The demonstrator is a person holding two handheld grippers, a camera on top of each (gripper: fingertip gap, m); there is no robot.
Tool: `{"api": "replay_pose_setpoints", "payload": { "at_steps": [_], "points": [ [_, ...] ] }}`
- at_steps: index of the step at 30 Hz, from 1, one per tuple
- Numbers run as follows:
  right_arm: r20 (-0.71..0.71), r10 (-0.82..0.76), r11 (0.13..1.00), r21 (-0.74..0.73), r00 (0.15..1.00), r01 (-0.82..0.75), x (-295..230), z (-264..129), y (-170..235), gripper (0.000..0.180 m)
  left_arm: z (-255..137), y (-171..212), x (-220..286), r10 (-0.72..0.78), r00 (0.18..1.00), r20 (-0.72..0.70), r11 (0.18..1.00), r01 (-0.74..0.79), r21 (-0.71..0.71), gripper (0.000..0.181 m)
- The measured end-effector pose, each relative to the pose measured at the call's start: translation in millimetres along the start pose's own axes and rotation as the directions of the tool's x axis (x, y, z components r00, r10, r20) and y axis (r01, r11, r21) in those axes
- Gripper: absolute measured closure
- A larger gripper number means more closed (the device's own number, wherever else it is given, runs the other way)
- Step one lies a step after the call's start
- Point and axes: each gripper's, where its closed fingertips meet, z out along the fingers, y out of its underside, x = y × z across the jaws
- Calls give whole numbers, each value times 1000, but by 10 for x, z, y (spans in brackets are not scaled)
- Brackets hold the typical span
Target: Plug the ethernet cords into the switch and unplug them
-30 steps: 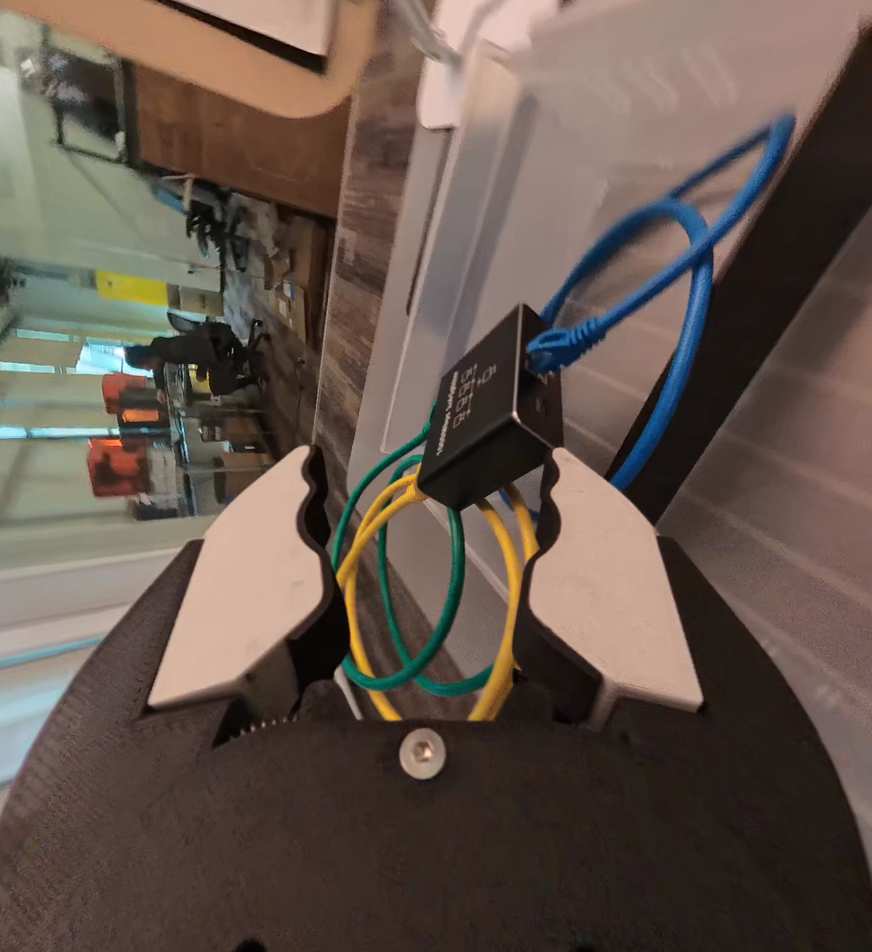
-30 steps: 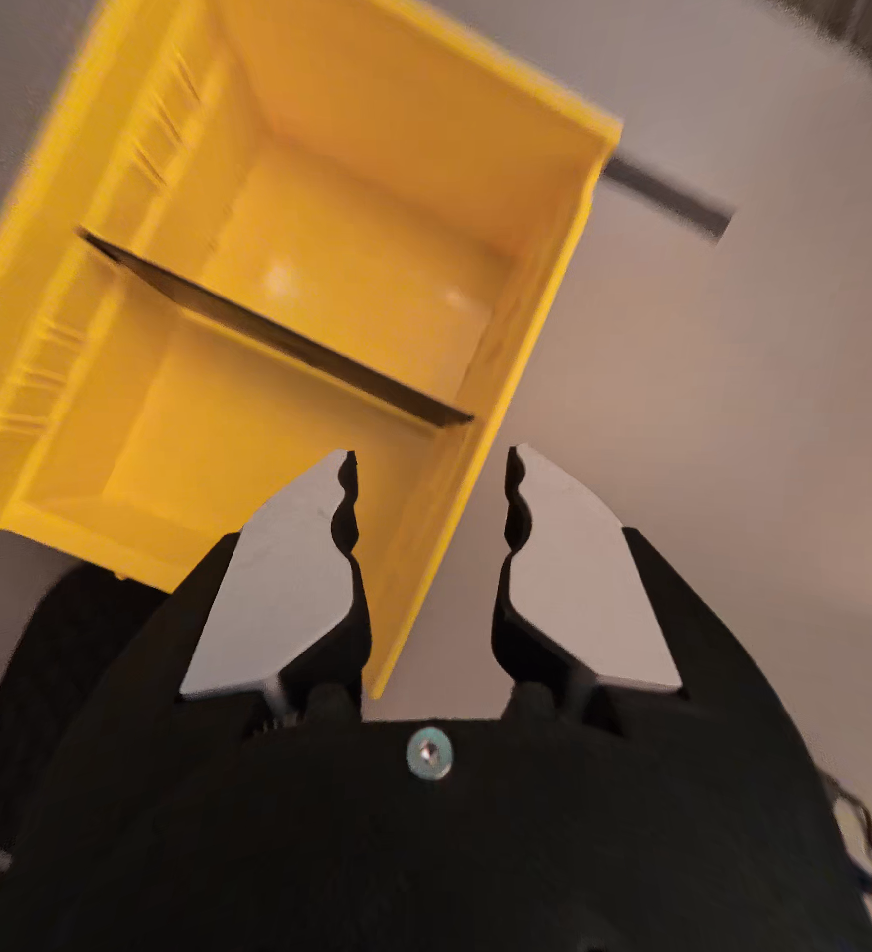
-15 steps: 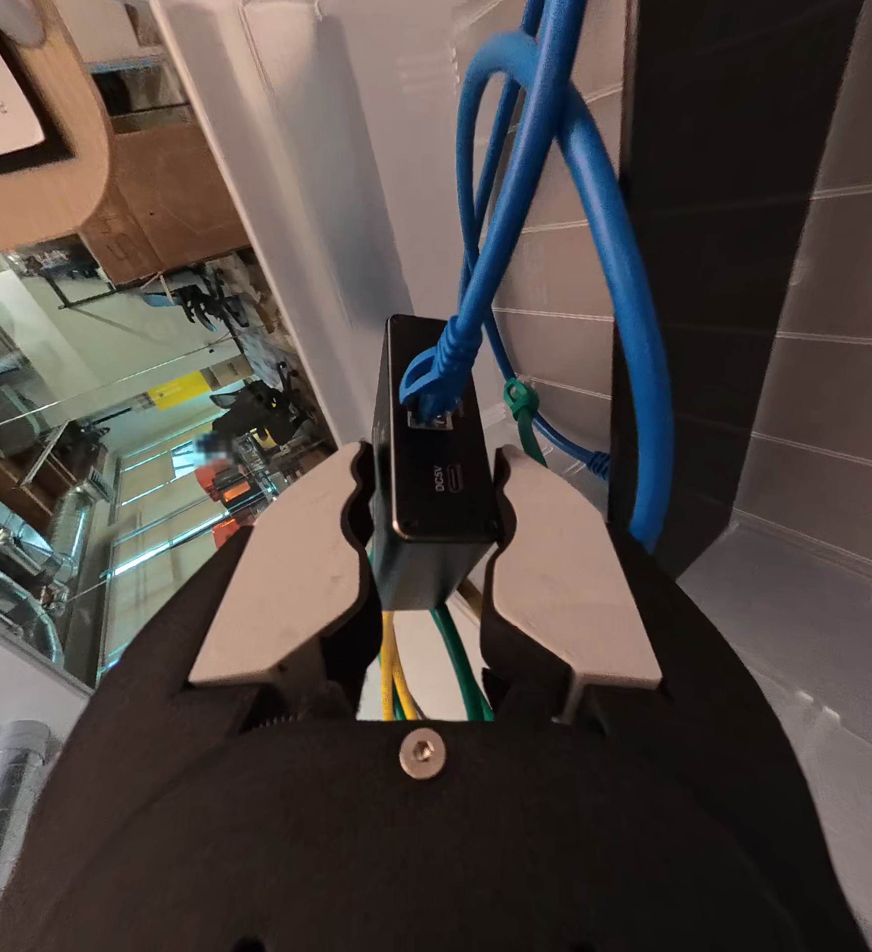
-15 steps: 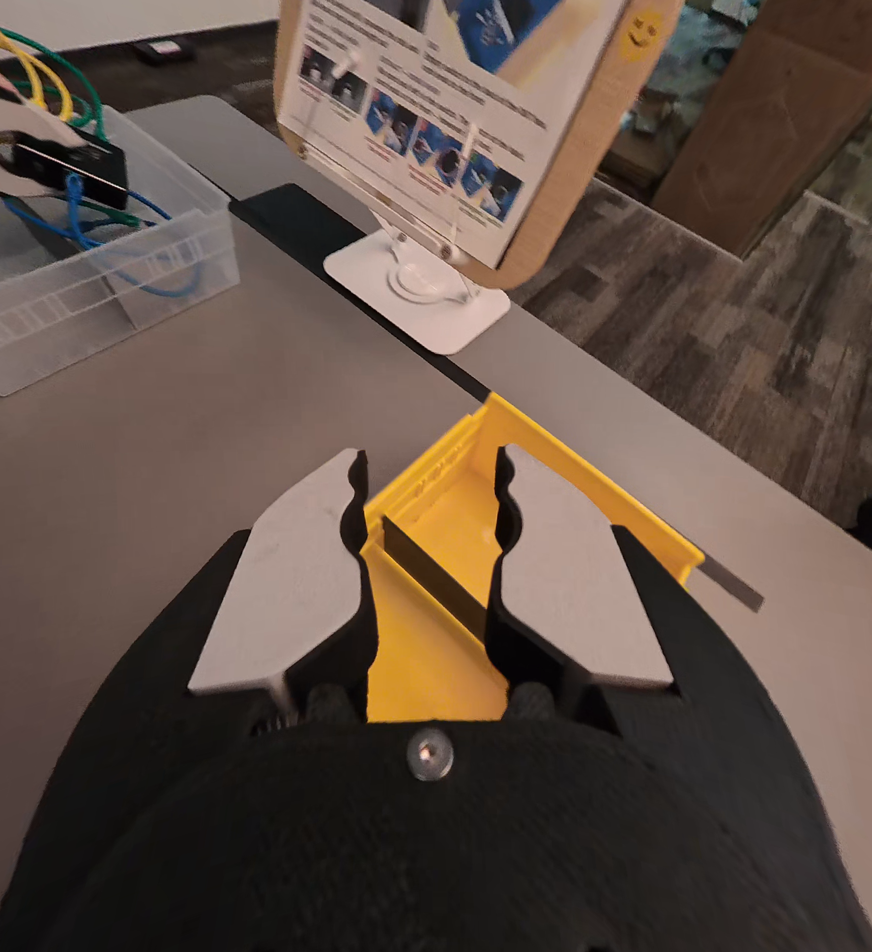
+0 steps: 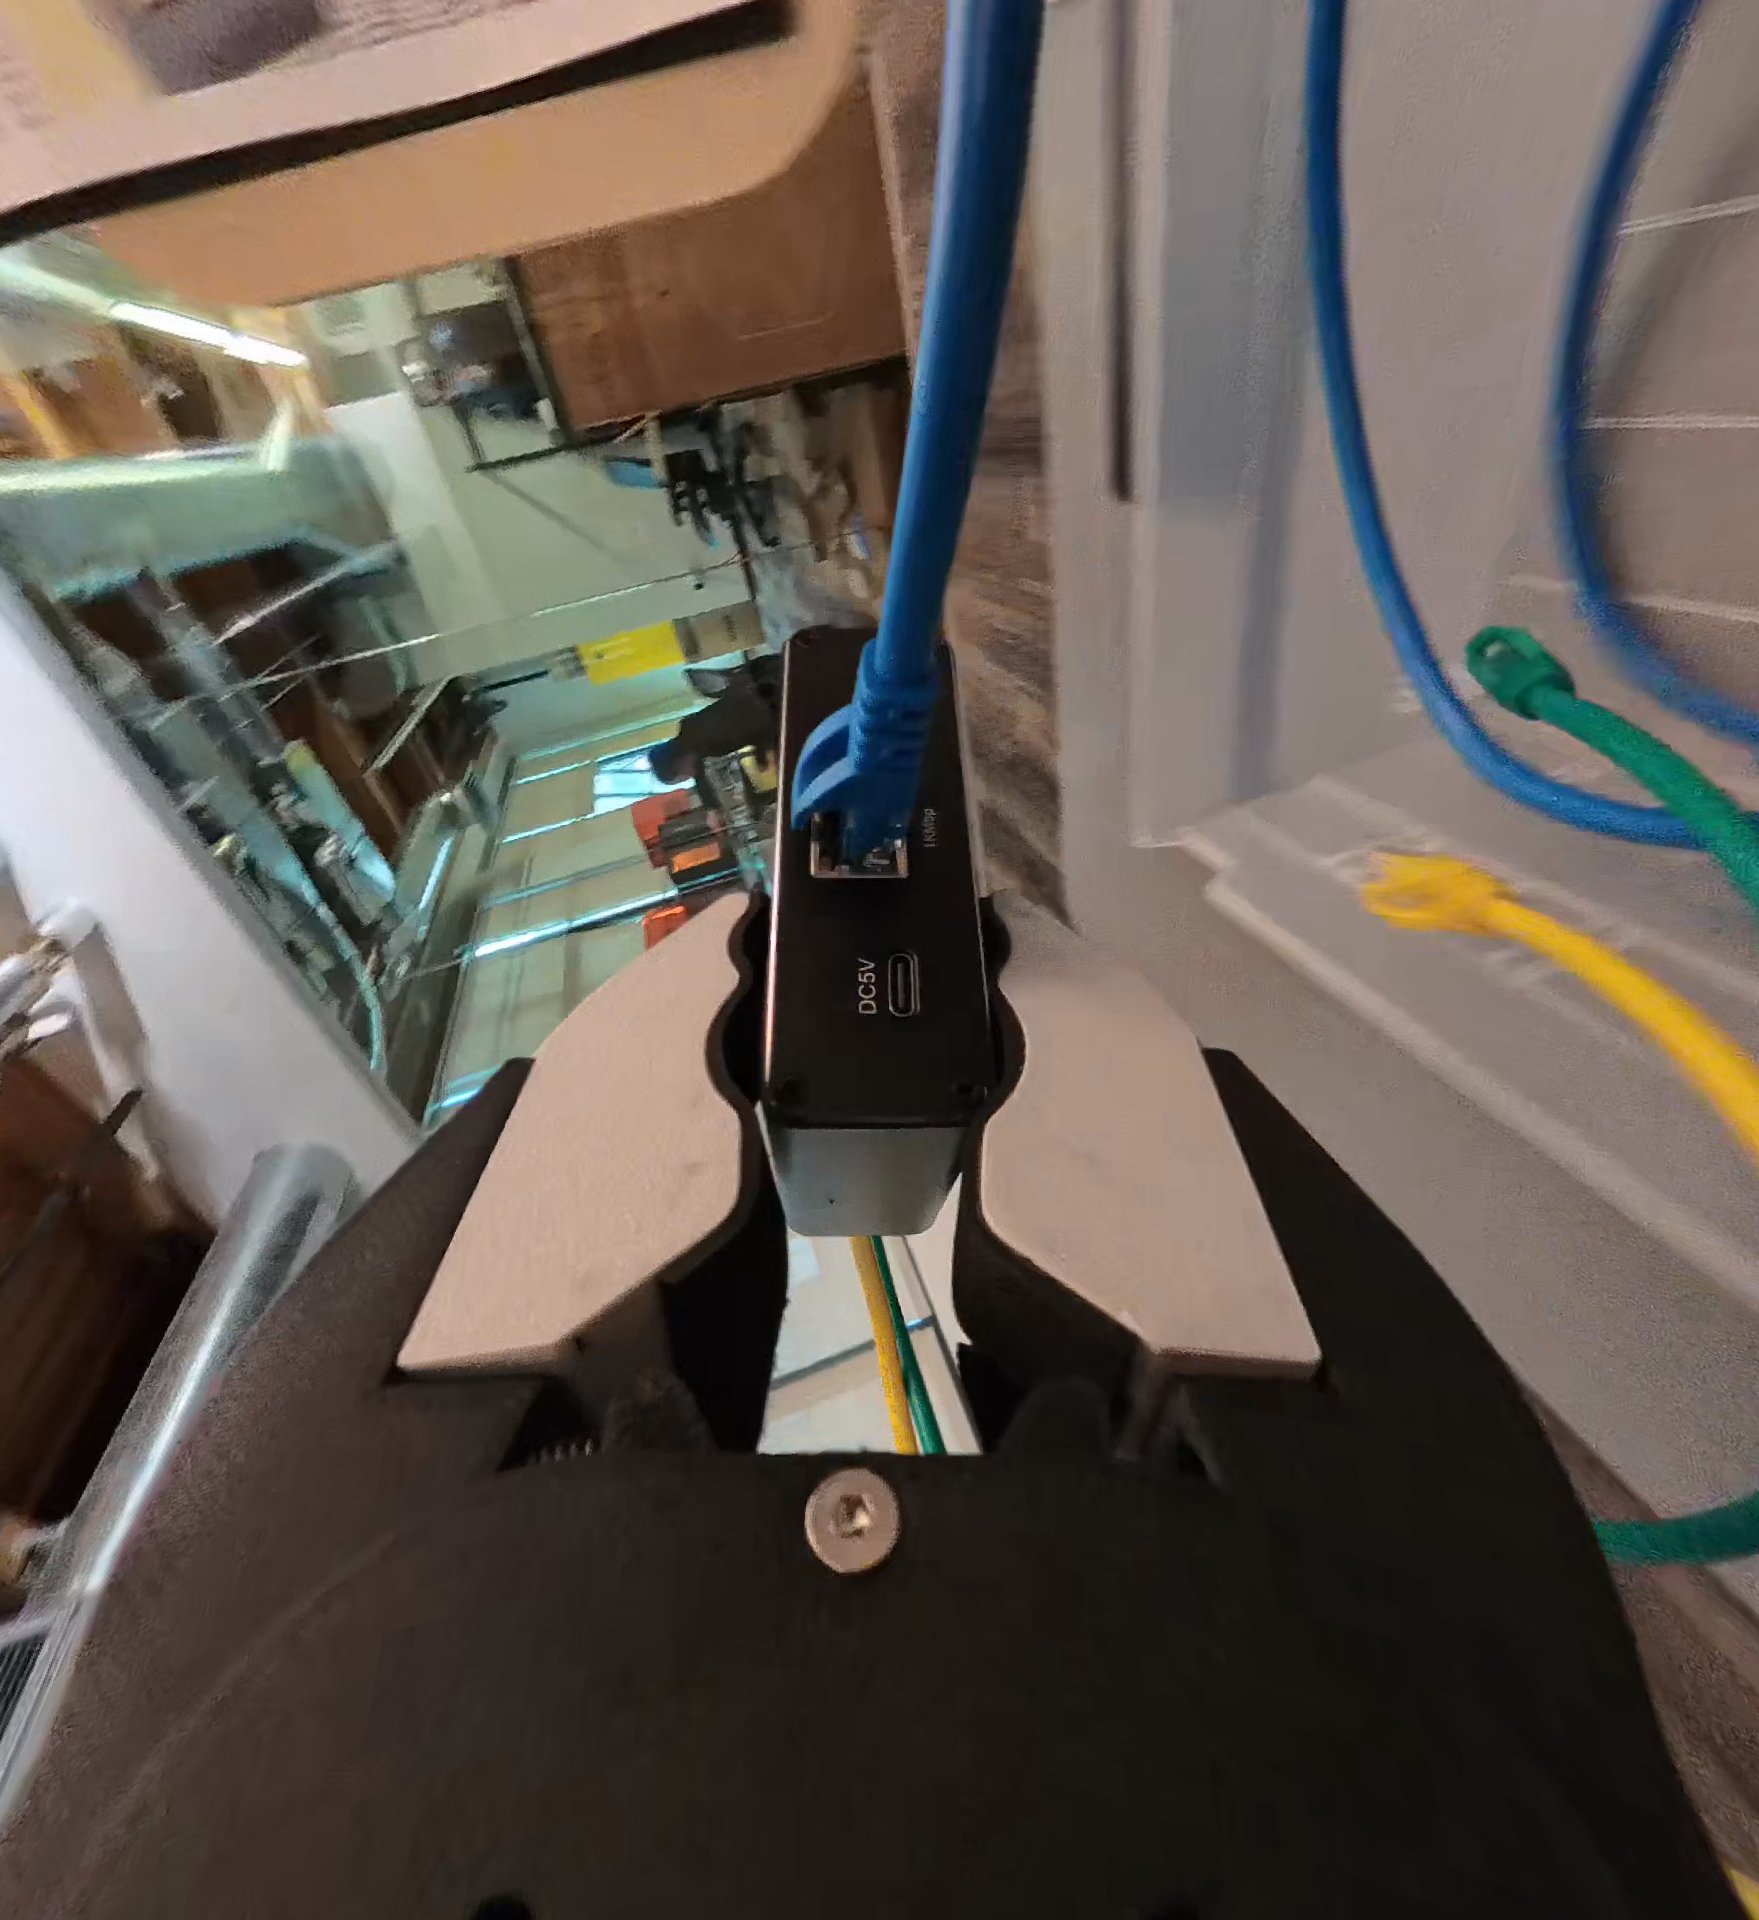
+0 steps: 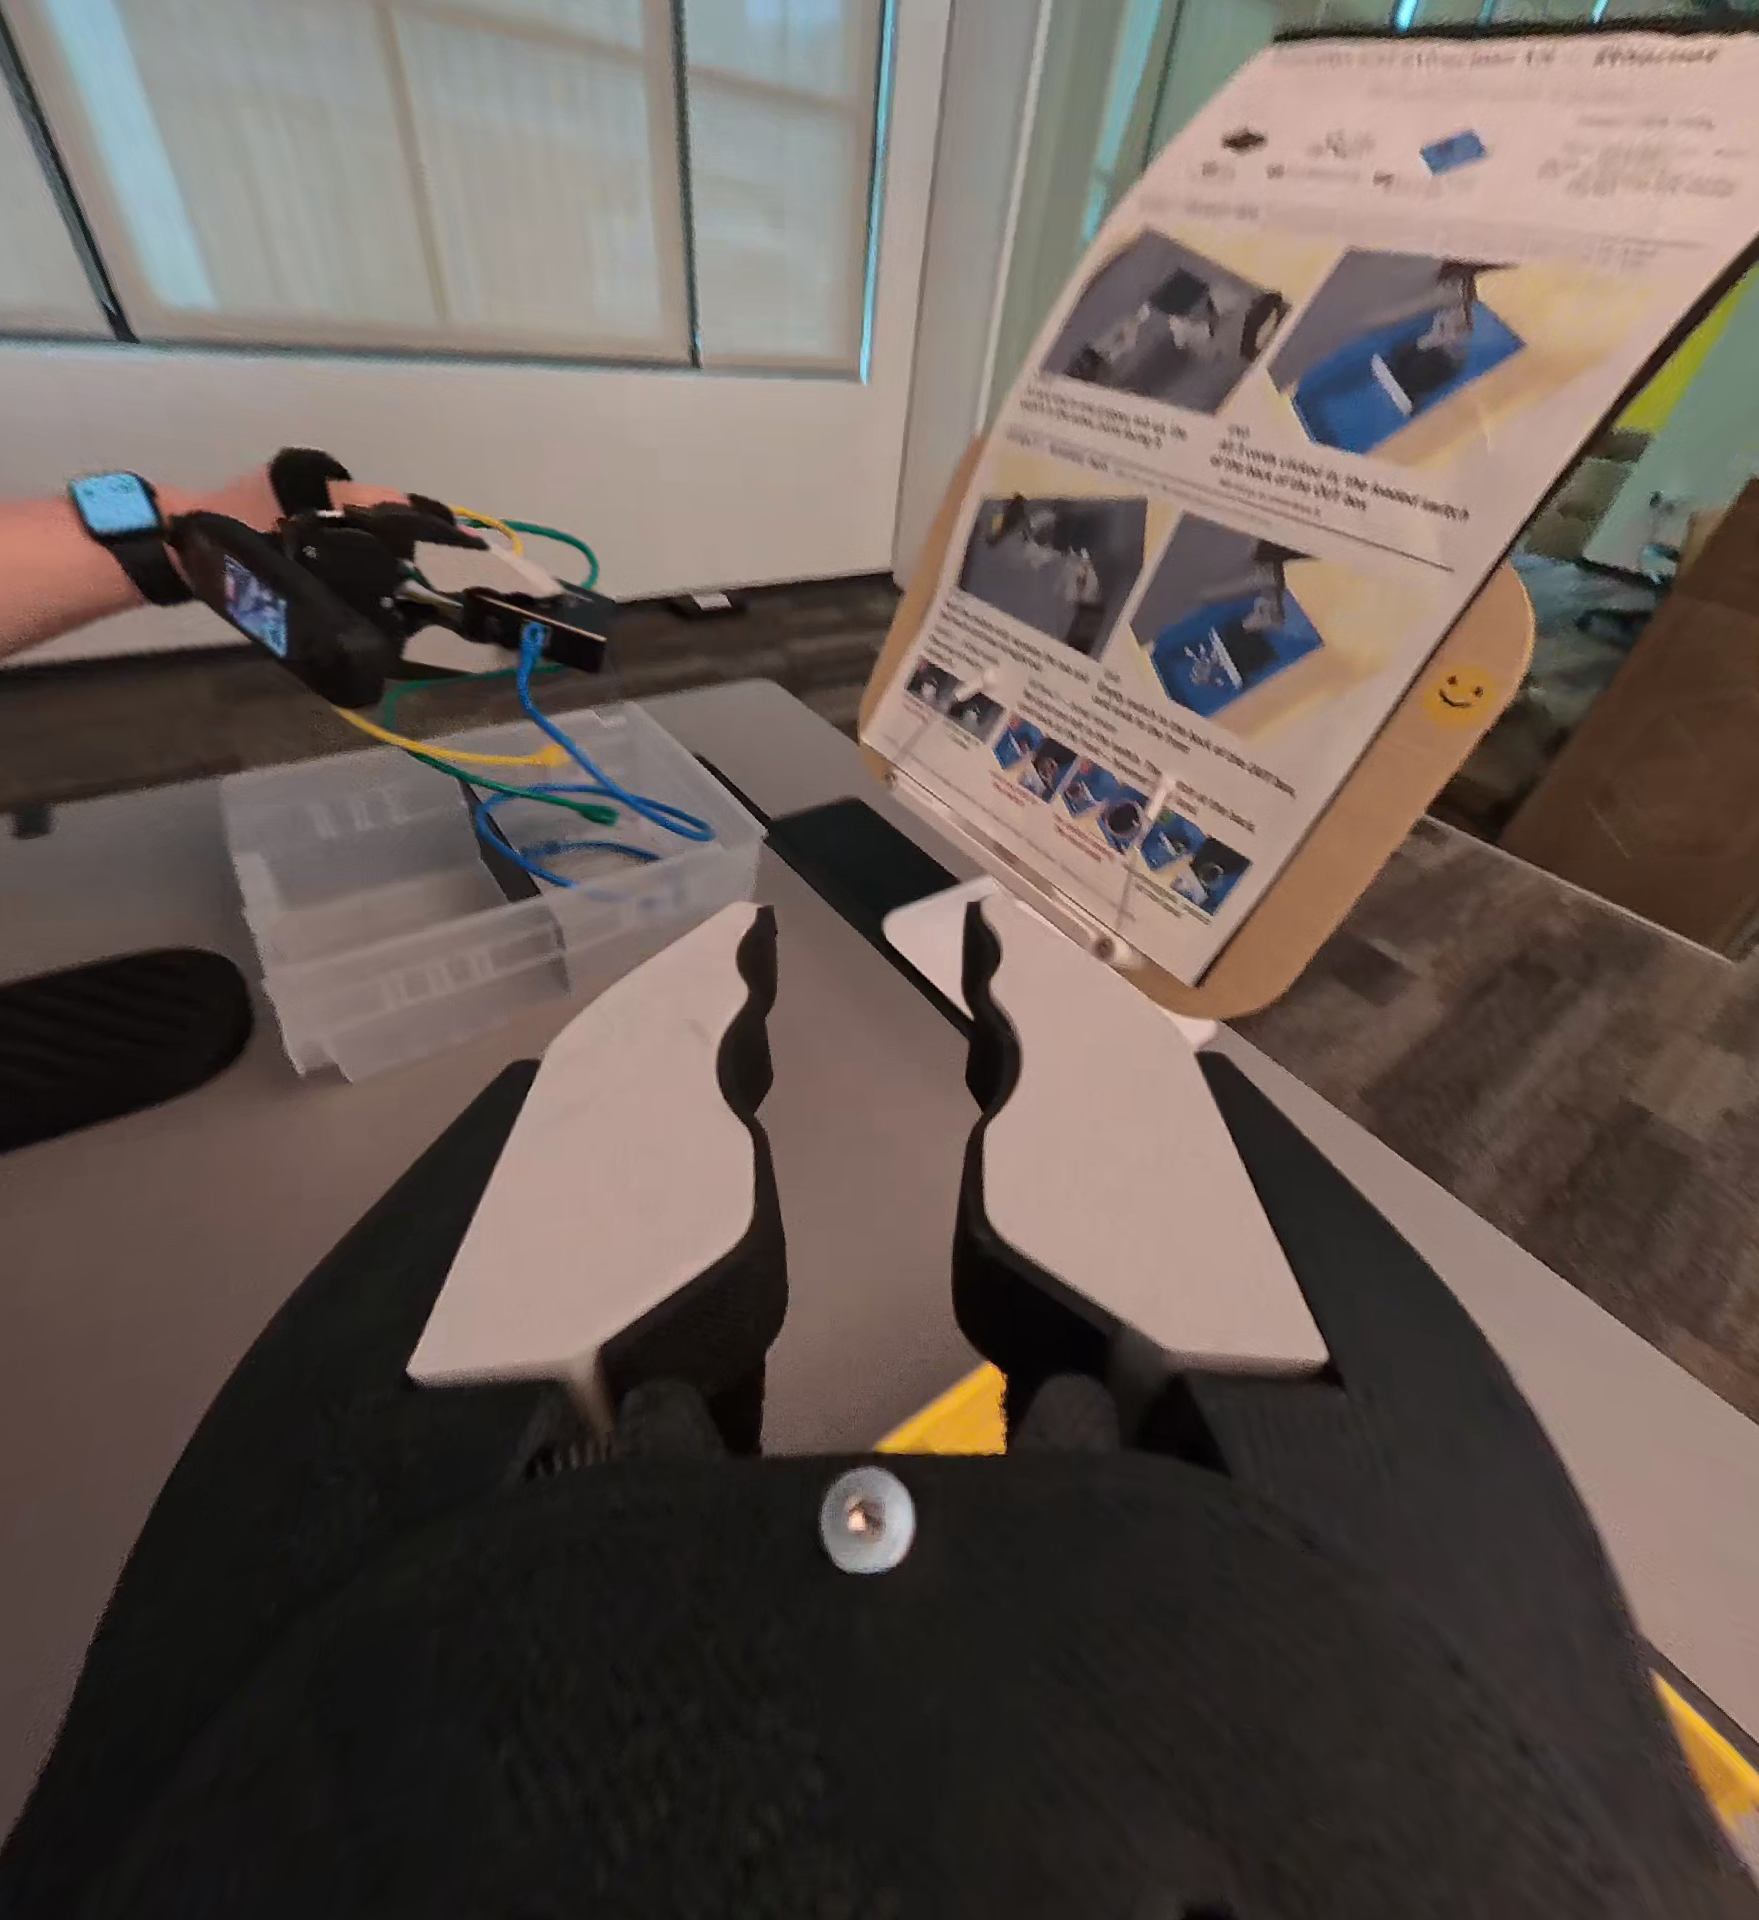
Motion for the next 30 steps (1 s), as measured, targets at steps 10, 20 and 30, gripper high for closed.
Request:
{"api": "replay_pose_setpoints", "payload": {
  "at_steps": [10,20,30],
  "points": [
    [16,0,997,77,1000,-1,-101,287,9,151,-826,-417,-1369,-39,943,329,998,22,54,144],
    [-124,-146,978,129,982,162,-100,77,-155,151,-1405,-704,-2940,-236,852,467,969,172,175,144],
    [132,182,946,247,974,-210,-317,-160,-306,144,-1023,-1917,-1862,-443,829,341,871,307,384,144]
  ]
}}
